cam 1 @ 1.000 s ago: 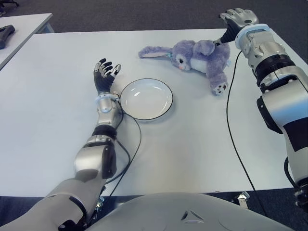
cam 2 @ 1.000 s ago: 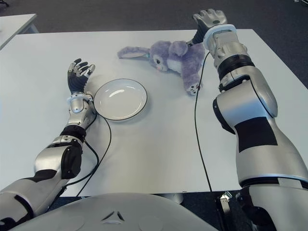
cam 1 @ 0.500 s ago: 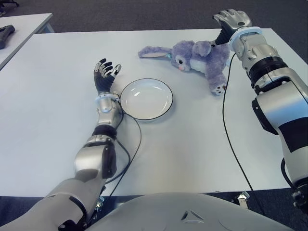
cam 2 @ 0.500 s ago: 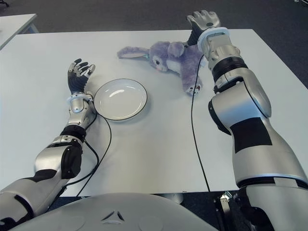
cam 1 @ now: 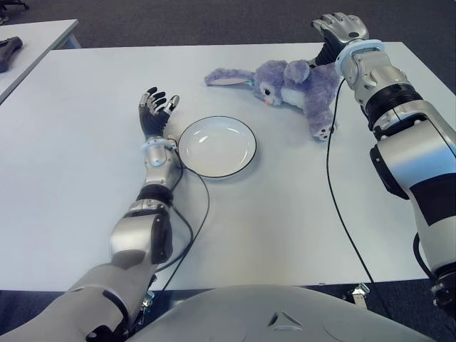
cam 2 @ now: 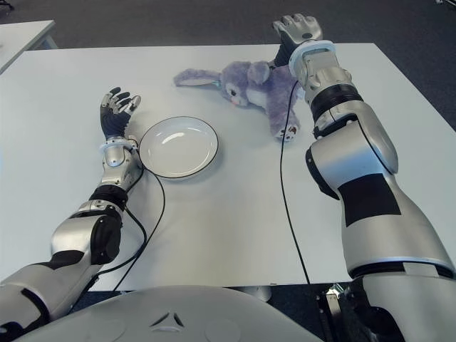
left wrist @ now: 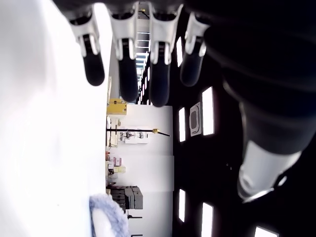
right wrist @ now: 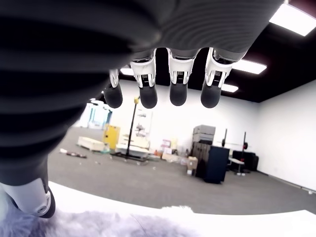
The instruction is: Put the doll into the plate.
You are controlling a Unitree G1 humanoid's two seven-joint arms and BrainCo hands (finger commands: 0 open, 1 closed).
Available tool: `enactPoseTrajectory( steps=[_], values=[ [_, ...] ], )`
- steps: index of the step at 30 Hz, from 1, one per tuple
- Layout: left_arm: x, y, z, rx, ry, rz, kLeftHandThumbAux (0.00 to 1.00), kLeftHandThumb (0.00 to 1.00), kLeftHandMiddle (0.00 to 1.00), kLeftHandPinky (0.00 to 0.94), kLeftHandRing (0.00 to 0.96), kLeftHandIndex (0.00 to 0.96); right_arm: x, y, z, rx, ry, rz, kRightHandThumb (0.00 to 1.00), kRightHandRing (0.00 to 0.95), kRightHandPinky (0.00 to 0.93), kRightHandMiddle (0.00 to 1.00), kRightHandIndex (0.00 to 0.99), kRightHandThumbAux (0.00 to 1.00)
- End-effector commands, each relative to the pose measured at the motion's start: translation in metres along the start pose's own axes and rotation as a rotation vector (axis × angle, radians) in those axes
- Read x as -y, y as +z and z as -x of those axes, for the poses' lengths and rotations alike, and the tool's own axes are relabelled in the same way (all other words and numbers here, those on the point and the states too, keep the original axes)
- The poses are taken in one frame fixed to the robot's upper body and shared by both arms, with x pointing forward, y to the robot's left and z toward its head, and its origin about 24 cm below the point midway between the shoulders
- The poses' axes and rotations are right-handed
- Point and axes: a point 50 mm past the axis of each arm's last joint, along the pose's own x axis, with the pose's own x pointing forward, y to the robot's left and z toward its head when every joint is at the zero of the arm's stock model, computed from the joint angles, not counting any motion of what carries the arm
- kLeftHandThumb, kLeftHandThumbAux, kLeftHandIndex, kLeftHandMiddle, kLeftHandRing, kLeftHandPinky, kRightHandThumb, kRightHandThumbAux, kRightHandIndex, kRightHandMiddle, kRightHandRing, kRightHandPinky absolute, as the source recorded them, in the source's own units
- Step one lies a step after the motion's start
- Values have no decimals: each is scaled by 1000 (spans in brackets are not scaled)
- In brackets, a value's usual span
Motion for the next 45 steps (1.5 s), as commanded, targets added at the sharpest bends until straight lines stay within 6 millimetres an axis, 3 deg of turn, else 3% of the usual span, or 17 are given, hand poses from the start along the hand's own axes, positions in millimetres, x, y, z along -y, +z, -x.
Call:
enactPoseTrajectory(
  steps=[1, 22, 36, 45],
  values=[
    [-37, -120, 112, -532, 107, -71, 703, 0, 288, 201, 265, 209, 7, 7, -2, -11, -34, -79, 167, 0, 0, 0, 0, 588],
    [-36, -119, 111, -523, 117, -60, 715, 0, 282, 209, 254, 224, 14, 12, -4, 28, -81, -56, 157, 0, 2, 0, 0, 574],
    [-39, -120, 114, -521, 117, -67, 730, 0, 284, 208, 260, 219, 3, 16, -2, 59, -30, -64, 208, 2, 135, 0, 0, 564],
    [-40, -120, 115, -521, 118, -75, 717, 0, 289, 208, 261, 221, 13, 16, -4, 69, -36, -40, 218, 0, 54, 0, 0, 587]
  ],
)
